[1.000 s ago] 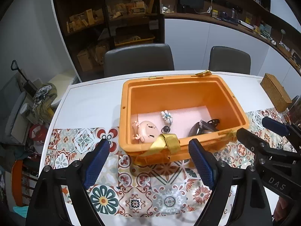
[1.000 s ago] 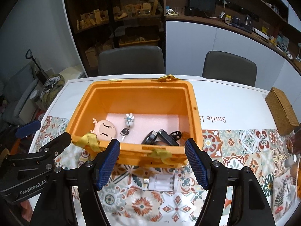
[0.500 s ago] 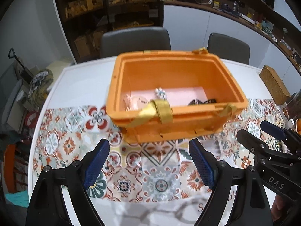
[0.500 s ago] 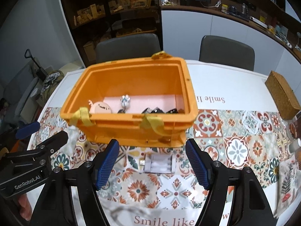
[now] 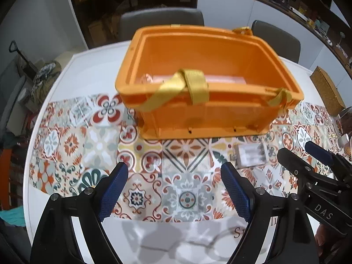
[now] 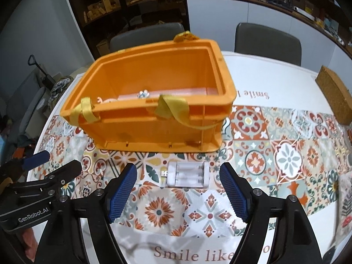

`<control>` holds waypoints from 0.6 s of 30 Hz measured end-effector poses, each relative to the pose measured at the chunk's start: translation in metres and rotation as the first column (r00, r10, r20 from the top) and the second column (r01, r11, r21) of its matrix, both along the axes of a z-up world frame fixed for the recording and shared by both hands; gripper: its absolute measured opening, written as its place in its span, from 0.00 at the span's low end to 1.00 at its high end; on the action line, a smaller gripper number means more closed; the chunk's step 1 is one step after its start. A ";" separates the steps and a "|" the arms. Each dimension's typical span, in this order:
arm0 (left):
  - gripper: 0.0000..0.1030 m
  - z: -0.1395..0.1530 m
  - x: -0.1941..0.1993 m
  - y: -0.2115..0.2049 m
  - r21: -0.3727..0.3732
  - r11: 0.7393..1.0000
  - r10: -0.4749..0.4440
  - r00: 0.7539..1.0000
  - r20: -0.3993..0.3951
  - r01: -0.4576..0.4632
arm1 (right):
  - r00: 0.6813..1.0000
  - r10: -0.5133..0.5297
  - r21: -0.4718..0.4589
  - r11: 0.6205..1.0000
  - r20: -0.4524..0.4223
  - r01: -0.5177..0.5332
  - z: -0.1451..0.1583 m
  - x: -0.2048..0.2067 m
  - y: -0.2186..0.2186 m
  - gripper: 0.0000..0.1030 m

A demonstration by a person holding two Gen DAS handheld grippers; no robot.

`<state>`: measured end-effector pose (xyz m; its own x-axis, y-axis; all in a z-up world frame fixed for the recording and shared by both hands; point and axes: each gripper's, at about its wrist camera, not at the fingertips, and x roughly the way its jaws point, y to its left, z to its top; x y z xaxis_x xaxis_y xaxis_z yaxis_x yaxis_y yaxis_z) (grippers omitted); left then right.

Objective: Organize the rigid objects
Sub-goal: 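Raise both open grippers out of the crate and back over the table, then lower the right gripper around the white battery charger and close it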

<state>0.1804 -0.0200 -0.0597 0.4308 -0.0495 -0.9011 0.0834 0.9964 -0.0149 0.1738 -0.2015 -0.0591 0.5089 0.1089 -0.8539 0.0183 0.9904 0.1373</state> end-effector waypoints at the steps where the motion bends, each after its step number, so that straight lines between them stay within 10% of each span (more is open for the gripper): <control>1: 0.84 -0.004 0.000 0.000 -0.003 1.000 0.002 1.000 -0.011 -0.002 | 1.000 -0.001 0.004 1.000 -0.003 0.001 -0.003 -0.001 0.000 0.75; 18: 0.84 -0.053 0.005 -0.005 0.060 0.998 0.027 0.993 -0.111 -0.021 | 0.998 0.015 -0.015 1.000 -0.054 -0.016 -0.045 0.004 0.001 0.78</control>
<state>0.1858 -0.0246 -0.1123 0.3280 0.0137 -0.9446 0.0607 0.9975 0.0355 0.1782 -0.2010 -0.1045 0.4603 0.1028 -0.8818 0.0097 0.9926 0.1208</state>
